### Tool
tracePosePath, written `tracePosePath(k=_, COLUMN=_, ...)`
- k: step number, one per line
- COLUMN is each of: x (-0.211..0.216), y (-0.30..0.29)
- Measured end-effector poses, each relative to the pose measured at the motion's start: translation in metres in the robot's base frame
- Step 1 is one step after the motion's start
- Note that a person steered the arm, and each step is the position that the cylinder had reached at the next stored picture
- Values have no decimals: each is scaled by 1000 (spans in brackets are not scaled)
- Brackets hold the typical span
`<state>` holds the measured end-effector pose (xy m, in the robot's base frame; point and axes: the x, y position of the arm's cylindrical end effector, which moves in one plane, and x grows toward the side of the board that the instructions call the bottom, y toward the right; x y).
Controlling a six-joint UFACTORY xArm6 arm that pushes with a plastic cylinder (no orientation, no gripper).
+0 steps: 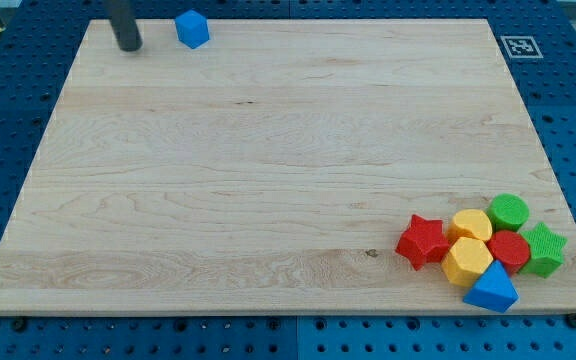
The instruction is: Move the blue cube to the center of the board
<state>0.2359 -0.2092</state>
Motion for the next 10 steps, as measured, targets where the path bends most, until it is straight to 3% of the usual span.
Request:
tracePosePath(k=1, x=-42, y=60)
tracePosePath(k=3, x=-44, y=69)
tracePosePath(k=4, x=-41, y=110)
tracePosePath(k=9, x=80, y=134)
tracePosePath(k=10, x=84, y=164)
